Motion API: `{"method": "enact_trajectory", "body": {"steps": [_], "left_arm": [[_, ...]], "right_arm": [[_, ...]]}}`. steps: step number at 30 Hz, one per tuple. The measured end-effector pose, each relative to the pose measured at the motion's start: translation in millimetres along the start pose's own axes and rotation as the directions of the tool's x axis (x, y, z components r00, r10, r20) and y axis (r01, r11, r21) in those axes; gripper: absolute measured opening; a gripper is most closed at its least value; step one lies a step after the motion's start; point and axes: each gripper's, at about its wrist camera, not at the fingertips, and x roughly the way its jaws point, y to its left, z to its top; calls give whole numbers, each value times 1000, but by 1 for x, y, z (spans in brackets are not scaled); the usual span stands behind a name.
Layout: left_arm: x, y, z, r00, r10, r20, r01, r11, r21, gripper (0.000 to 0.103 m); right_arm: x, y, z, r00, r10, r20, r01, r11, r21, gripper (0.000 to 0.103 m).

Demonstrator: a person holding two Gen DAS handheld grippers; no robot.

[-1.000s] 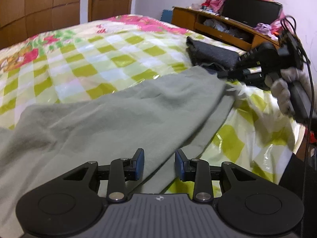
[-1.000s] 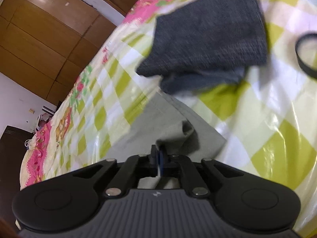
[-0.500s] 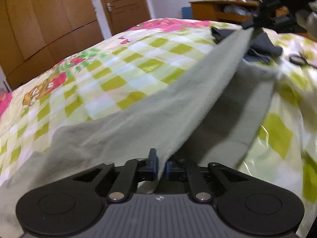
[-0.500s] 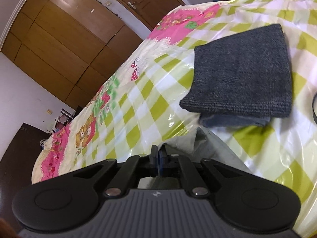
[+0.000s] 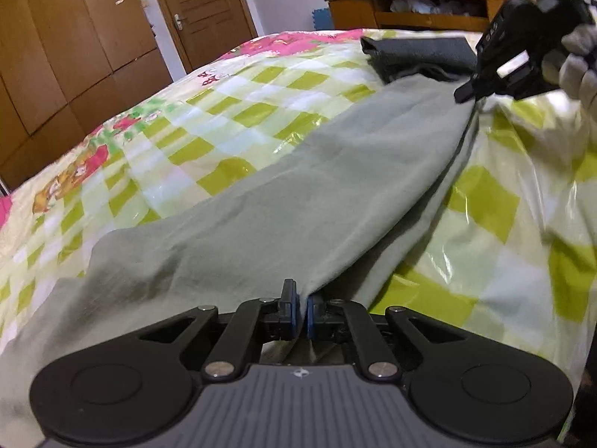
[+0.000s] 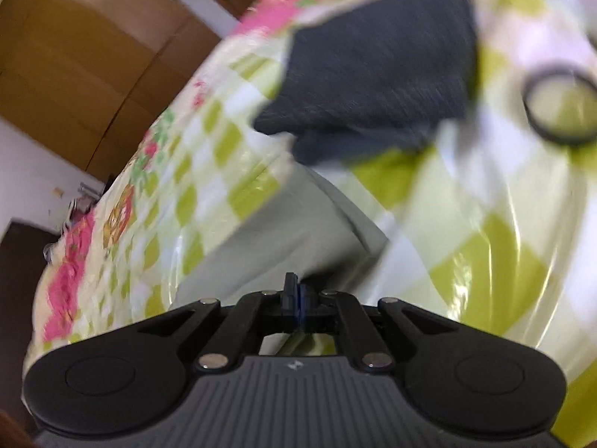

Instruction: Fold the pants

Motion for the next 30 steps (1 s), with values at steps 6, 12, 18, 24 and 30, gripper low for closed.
{"method": "enact_trajectory", "body": {"steps": [6, 12, 18, 24, 30], "left_arm": [[-4, 15, 16, 999, 16, 32, -15, 1000, -26, 20], [-35, 25, 29, 989, 67, 132, -62, 997, -40, 20], [-27, 2, 12, 996, 6, 84, -7, 1000, 18, 20], [-11, -21, -6, 1000, -22, 15, 21, 996, 86, 20], [-12, -15, -3, 1000, -30, 7, 29, 996, 86, 20]], "right_arm": [[9, 24, 26, 998, 33, 49, -31, 999, -38, 3], [-21, 73, 44, 978, 159, 138, -134, 975, -180, 3], [-57, 78, 30, 947, 242, 213, -180, 945, -272, 2], [-8, 5, 11, 998, -30, 58, 36, 993, -108, 3], [-7, 0, 10, 998, -48, 38, 51, 994, -98, 8]]}}
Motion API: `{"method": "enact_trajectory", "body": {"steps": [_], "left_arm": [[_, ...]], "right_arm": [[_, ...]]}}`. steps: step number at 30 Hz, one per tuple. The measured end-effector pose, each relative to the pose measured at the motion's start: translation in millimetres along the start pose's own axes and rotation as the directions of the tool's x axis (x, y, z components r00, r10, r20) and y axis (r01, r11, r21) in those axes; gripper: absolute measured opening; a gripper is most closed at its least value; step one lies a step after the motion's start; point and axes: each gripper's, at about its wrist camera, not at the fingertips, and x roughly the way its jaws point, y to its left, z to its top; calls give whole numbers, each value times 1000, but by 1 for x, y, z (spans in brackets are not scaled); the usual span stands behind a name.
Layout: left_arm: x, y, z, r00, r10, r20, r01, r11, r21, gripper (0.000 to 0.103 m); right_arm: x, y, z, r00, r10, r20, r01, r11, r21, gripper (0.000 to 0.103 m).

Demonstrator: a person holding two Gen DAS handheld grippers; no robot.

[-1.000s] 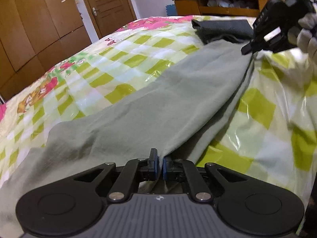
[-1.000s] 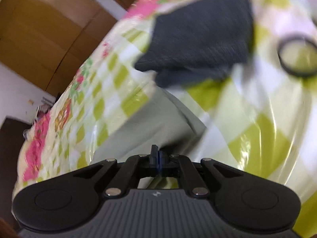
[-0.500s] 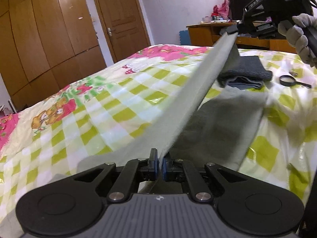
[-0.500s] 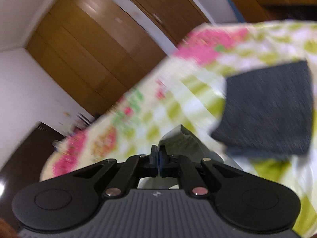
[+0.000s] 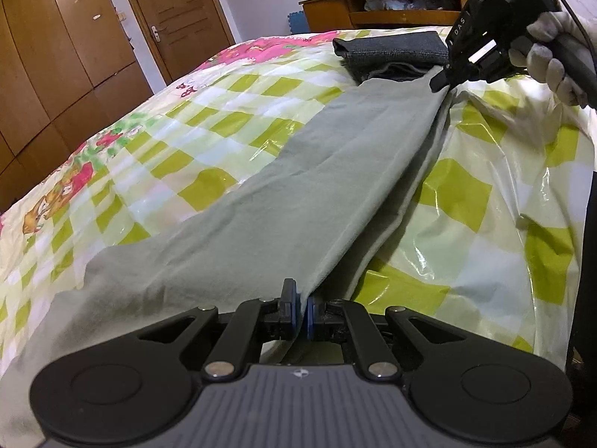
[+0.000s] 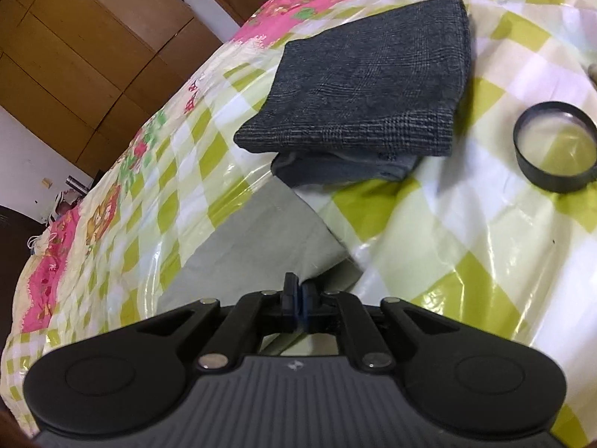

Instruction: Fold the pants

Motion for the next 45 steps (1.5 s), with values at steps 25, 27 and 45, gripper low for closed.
{"method": "enact_trajectory", "body": {"steps": [25, 27, 45], "left_arm": [[-6, 4, -4, 1000, -4, 14, 4, 999, -44, 24], [-4, 3, -4, 1000, 1, 7, 0, 999, -48, 24], [-71, 49, -32, 999, 51, 3, -49, 974, -219, 27]], "right_arm": [[30, -8, -4, 999, 30, -21, -27, 991, 133, 34], [31, -6, -8, 1000, 22, 0, -22, 991, 131, 5], [-68, 0, -5, 964, -214, 157, 222, 975, -33, 16]]}}
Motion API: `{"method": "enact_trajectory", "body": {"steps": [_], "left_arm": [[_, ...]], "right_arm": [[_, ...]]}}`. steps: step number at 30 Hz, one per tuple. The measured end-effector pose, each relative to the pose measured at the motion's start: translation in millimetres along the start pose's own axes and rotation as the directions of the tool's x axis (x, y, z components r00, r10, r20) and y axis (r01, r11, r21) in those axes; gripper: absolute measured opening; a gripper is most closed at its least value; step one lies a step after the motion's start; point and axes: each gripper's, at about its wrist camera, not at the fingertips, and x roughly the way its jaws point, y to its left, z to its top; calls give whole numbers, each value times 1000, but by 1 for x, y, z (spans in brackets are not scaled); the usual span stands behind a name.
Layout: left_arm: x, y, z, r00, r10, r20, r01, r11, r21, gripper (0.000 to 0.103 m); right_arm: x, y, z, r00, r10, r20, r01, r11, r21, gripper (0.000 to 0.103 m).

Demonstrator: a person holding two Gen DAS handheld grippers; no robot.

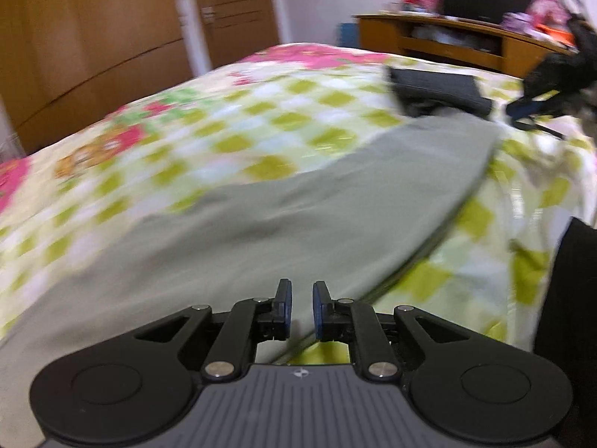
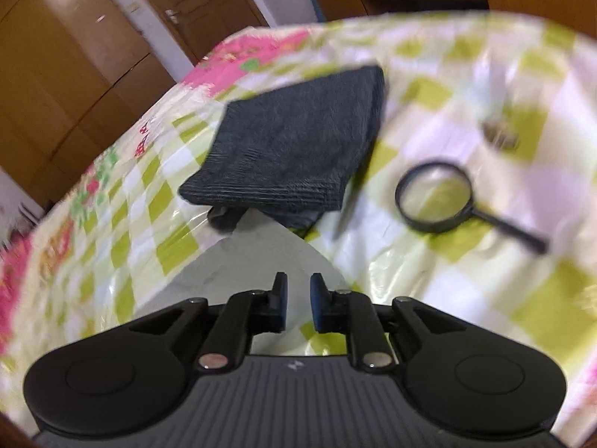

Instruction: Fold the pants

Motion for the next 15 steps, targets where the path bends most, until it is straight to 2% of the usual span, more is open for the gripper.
{"method": "enact_trajectory", "body": {"steps": [2, 4, 6, 7, 9, 11, 12, 15], "left_arm": [[-13, 26, -11, 997, 77, -10, -77, 997, -25, 28], [-25, 54, -25, 987, 157, -28, -158, 986, -49, 30], [-35, 85, -43, 967, 247, -66, -252, 965, -76, 31], [-40, 101, -55, 953, 289, -90, -297, 951, -89, 31], [-45, 126, -77, 925, 353, -142, -369, 923, -112, 31], [-52, 146, -97, 902, 394, -177, -418, 899, -131, 31], [-55, 153, -104, 896, 405, -185, -431, 892, -136, 31], [-61, 165, -121, 886, 418, -201, -444, 890, -106, 31]], "right_arm": [[-13, 27, -10, 1000, 23, 4, -22, 995, -100, 16], [-16, 71, -25, 994, 100, -46, -108, 966, -236, 16], [-15, 119, -45, 975, 194, -112, -222, 905, -364, 16], [-12, 145, -58, 954, 246, -173, -297, 859, -417, 16], [-4, 204, -93, 883, 339, -324, -464, 730, -502, 16], [2, 255, -134, 816, 371, -443, -577, 571, -585, 16], [2, 280, -158, 790, 366, -492, -613, 471, -634, 15], [-3, 331, -220, 741, 350, -573, -658, 205, -725, 18]]}}
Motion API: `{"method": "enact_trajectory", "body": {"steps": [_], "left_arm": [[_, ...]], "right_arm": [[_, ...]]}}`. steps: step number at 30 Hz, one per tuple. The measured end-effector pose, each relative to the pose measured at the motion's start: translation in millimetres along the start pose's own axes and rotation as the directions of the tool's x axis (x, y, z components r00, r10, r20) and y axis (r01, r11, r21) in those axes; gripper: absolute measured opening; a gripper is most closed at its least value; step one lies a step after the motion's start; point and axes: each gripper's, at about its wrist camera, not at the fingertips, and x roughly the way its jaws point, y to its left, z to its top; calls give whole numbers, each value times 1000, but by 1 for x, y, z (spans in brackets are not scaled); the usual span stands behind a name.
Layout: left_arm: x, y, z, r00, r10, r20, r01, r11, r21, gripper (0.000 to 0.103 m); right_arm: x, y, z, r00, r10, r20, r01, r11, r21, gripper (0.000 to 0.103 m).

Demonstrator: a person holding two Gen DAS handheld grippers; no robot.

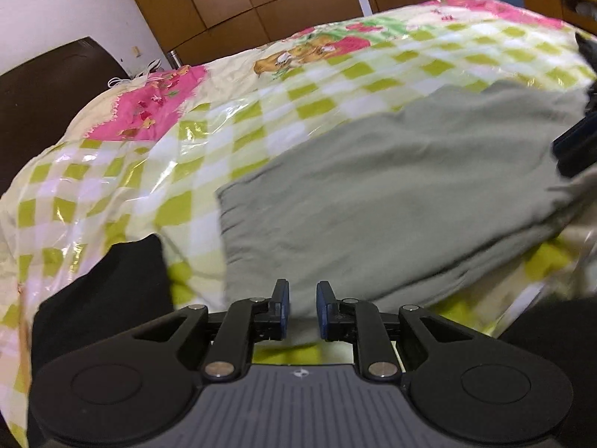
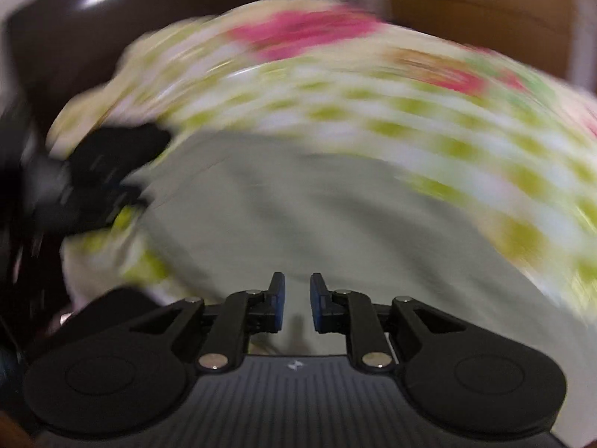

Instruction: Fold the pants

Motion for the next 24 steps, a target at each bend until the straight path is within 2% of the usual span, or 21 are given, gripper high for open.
{"method": "enact_trajectory", "body": {"steps": [2, 4, 7, 9, 13, 15, 17, 19, 21, 23, 24], "left_arm": [[-1, 5, -9, 1000, -9, 4, 9, 999, 33, 32], [0, 5, -13, 1000, -23, 4, 23, 997, 68, 33], [0, 3, -18, 998, -60, 14, 58, 991, 123, 39], [-1, 1, -23, 998, -66, 22, 62, 984, 168, 41], [0, 2, -21, 997, -55, 51, 45, 981, 189, 42], [-2, 7, -17, 995, -69, 73, 56, 984, 167, 42], [-2, 10, -13, 994, -49, 93, 32, 984, 173, 42], [2, 11, -11, 995, -20, 100, 2, 983, 182, 43], [7, 12, -10, 995, -10, 98, -8, 983, 185, 44], [7, 14, -9, 994, -16, 105, -2, 985, 171, 35], [5, 16, -8, 994, -20, 111, 2, 988, 156, 30]], "right_arm": [[23, 31, 9, 998, 59, -38, -63, 991, -121, 23], [39, 55, 12, 996, 69, -57, -80, 972, -222, 24], [59, 81, 13, 998, 27, -59, -47, 930, -365, 25], [67, 91, 14, 997, 14, -79, -46, 907, -419, 26], [80, 94, 14, 994, 3, -113, -55, 885, -462, 30], [78, 97, 15, 994, -9, -110, -42, 889, -456, 29], [77, 94, 21, 993, -3, -116, -48, 904, -425, 28], [76, 91, 24, 993, -2, -118, -46, 917, -397, 22], [79, 90, 26, 992, -16, -122, -32, 924, -380, 21], [80, 89, 28, 992, -21, -122, -26, 928, -370, 5], [79, 89, 29, 992, -23, -121, -22, 933, -359, 4]]}}
